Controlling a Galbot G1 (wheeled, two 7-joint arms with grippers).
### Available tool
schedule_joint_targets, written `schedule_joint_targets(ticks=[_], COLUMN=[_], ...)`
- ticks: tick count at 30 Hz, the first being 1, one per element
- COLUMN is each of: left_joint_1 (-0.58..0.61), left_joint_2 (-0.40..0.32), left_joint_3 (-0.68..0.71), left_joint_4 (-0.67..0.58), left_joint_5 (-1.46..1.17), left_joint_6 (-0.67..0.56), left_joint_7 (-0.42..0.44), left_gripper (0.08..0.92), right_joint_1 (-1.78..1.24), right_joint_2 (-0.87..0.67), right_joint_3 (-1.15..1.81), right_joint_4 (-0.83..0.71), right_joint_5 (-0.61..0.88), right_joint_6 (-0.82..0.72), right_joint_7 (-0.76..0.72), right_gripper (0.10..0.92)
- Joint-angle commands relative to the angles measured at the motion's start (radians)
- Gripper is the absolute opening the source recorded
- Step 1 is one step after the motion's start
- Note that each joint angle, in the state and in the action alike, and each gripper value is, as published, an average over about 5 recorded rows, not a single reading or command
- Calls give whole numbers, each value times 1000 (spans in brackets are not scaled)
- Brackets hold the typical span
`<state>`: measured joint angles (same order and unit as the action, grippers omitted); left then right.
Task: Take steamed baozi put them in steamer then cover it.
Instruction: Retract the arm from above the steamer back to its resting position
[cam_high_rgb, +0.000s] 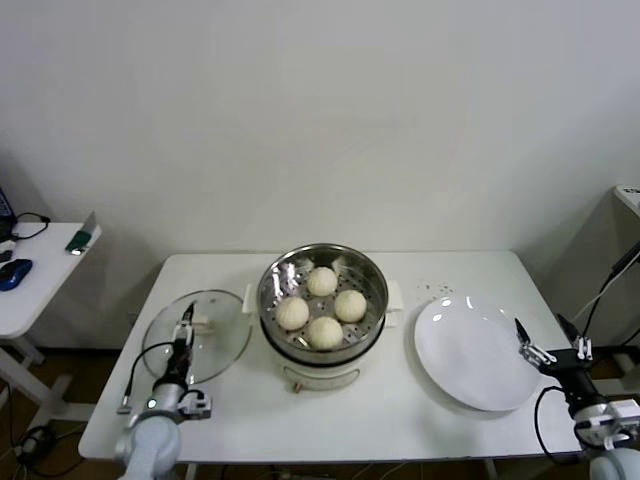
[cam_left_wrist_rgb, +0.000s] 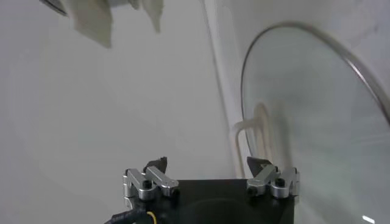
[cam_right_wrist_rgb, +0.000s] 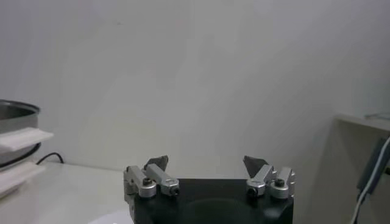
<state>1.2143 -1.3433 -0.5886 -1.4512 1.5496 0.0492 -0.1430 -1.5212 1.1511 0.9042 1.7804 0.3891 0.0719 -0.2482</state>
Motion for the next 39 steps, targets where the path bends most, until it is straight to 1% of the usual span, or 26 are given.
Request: schedule_joint_targets(ticks=[1,8,20,23,26,32,39], left_joint_1=[-127,-156,-184,-183,-178,-174,-163], left_joint_2=[-1,1,5,6,6,7,23], left_joint_3=[-1,7,18,18,19,17,19], left_joint_4=[164,183,211,211,208,209,171], left_joint_5=[18,1,-55,-67,-72,-81,-118], left_joint_6=[-9,-12,-23,-32,-33,-33,-28], left_joint_7=[-13,-31,-38,-34,-27,-23,-7], left_gripper=[823,823,823,811,749,576,368], right_joint_1=[-12,-12,-10,-12,-13,-11,-8], right_joint_2=[12,15,23,24,28,37,33], right_joint_3=[24,27,19,23,26,30,35], right_joint_4=[-7,-18,-36,-41,-47,-53,-69], right_joint_5=[-23,-34,-68,-74,-79,-85,-93], right_joint_6=[9,19,37,41,46,53,62], right_joint_7=[-9,-21,-41,-45,-50,-54,-57], right_gripper=[823,823,823,823,823,823,823])
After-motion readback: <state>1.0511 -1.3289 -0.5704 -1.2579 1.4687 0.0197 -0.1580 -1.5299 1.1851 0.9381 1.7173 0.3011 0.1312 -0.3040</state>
